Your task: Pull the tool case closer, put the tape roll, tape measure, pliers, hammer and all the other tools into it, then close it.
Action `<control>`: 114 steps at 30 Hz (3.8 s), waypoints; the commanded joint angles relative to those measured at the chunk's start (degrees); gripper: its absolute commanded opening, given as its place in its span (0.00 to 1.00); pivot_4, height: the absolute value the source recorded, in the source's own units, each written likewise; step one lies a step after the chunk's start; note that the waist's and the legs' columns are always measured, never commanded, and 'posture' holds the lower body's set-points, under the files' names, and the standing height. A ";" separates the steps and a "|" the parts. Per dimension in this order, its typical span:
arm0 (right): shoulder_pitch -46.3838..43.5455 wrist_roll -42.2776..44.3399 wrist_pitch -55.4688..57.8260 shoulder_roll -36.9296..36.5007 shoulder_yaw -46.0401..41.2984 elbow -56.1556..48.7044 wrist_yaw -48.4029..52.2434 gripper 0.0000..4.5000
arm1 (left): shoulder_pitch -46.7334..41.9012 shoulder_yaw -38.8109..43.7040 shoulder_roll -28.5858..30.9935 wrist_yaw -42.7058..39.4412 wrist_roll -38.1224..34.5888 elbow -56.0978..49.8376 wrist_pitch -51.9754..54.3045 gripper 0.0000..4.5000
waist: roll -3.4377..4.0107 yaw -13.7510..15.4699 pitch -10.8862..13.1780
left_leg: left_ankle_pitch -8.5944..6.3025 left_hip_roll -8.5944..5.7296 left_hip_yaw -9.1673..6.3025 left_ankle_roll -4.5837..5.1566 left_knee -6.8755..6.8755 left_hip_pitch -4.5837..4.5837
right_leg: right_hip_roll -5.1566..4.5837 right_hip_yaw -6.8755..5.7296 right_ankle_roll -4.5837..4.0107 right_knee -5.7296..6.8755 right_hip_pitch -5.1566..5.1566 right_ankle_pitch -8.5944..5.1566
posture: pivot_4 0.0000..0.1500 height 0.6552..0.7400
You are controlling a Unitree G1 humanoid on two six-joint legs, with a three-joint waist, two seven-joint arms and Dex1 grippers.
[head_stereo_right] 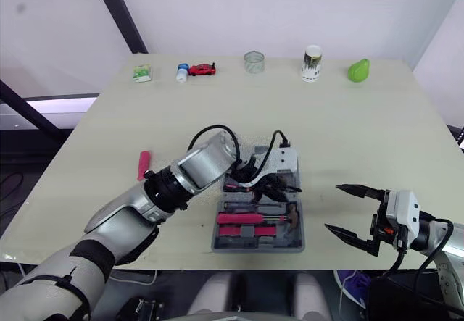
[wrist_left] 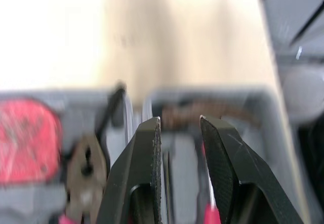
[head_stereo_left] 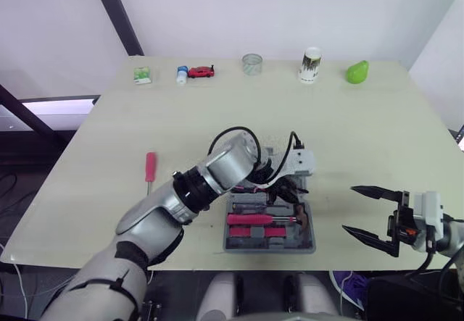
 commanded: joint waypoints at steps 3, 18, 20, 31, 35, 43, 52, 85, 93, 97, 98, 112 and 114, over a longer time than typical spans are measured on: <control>-0.56 0.49 -1.00 0.18 -0.40 -1.17 -0.25 1.00 | 7.50 9.71 0.24 1.06 -3.11 0.30 -12.92 0.30 | 0.01 -0.01 0.00 | 0.02 0.02 0.00 -0.03 -0.01 0.02 | 0.01 0.00 -0.01 0.02 0.00 0.00 | 1.00 1.00; -0.04 0.63 -0.78 0.34 -0.41 -1.80 -0.74 1.00 | 19.98 18.44 4.17 -3.96 -7.42 0.71 -27.37 0.30 | 0.02 0.02 -0.01 | 0.01 0.02 0.04 -0.02 0.00 0.04 | -0.01 0.01 0.02 0.03 0.00 0.02 | 1.00 1.00; -0.11 0.65 -0.76 0.28 -0.42 -1.70 -0.71 1.00 | 21.07 18.47 4.56 -4.27 -7.38 0.18 -28.16 0.30 | 0.02 0.07 -0.01 | 0.00 0.02 0.04 -0.01 0.00 0.04 | -0.02 0.01 0.02 0.03 0.01 0.03 | 1.00 1.00; -0.36 0.49 -0.85 0.51 -0.02 -1.55 -1.00 1.00 | 24.85 14.47 5.61 -3.27 -3.22 -2.21 -29.32 0.30 | 0.03 0.12 -0.01 | 0.00 0.01 0.04 0.00 0.00 0.03 | -0.03 0.01 0.03 0.03 0.01 0.03 | 1.00 1.00; -0.17 0.43 -0.93 0.60 -0.03 -1.69 -1.09 1.00 | 24.96 11.92 4.70 -1.58 -0.26 -1.30 -28.84 0.30 | 0.03 0.12 -0.01 | 0.00 0.00 0.04 0.00 0.00 0.03 | -0.03 0.02 0.03 0.03 0.01 0.03 | 1.00 1.00; 0.24 0.55 -0.86 0.54 -0.27 -1.82 -0.98 1.00 | 24.58 7.75 2.18 0.10 3.12 -1.11 -26.92 0.30 | 0.03 0.12 -0.02 | 0.00 0.00 0.04 0.00 0.00 0.03 | -0.03 0.02 0.03 0.03 0.01 0.03 | 1.00 1.00; 0.79 0.60 -0.90 0.53 -0.57 -2.35 -1.23 1.00 | 23.48 5.47 -0.59 2.10 6.38 2.27 -26.32 0.30 | 0.03 0.12 -0.02 | 0.00 -0.03 0.04 0.00 0.00 0.03 | -0.02 0.02 0.03 0.03 0.01 0.03 | 1.00 1.00; 1.48 0.67 -1.24 -0.42 -1.91 -1.68 -1.16 1.00 | 22.20 6.02 -0.88 1.00 8.15 2.11 -28.83 0.00 | 0.04 0.11 -0.02 | 0.00 -0.01 0.04 0.01 0.00 0.04 | -0.02 0.02 0.03 0.04 0.01 0.03 | 1.00 1.00; 1.08 0.57 -1.39 -0.30 -1.53 -1.45 -1.11 1.00 | 22.15 5.39 0.98 1.31 8.92 -3.65 -24.95 0.00 | 0.04 0.11 -0.02 | 0.00 0.01 0.04 0.00 0.00 0.03 | -0.02 0.03 0.03 0.04 0.01 0.03 | 1.00 1.00; 0.69 0.48 -1.45 -0.20 -1.32 -1.27 -1.06 1.00 | 21.57 3.71 1.57 2.90 12.43 -1.92 -26.96 0.00 | 0.04 0.07 -0.02 | 0.00 -0.02 0.03 0.00 0.00 0.04 | -0.01 0.02 0.03 0.03 0.01 0.03 | 1.00 1.00; 0.59 0.48 -1.46 -0.19 -1.30 -1.26 -1.08 1.00 | 21.29 3.18 1.71 3.19 13.40 -1.39 -27.86 0.00 | 0.04 0.08 -0.02 | 0.00 -0.02 0.04 0.01 0.00 0.04 | -0.01 0.02 0.03 0.04 0.01 0.03 | 1.00 1.00; 1.54 0.52 -1.87 0.08 -1.32 -1.83 -1.59 1.00 | 20.42 2.20 0.81 3.25 15.72 0.15 -29.14 0.26 | 0.04 0.14 -0.02 | 0.00 -0.01 0.04 0.00 0.01 0.04 | -0.01 0.02 0.03 0.04 0.01 0.04 | 1.00 1.00; 1.53 0.52 -1.90 0.12 -1.22 -1.81 -1.64 1.00 | 20.43 2.37 0.74 3.51 15.96 0.06 -29.40 0.48 | 0.04 0.13 -0.02 | 0.00 -0.01 0.04 0.01 0.01 0.04 | -0.01 0.02 0.03 0.04 0.01 0.03 | 1.00 1.00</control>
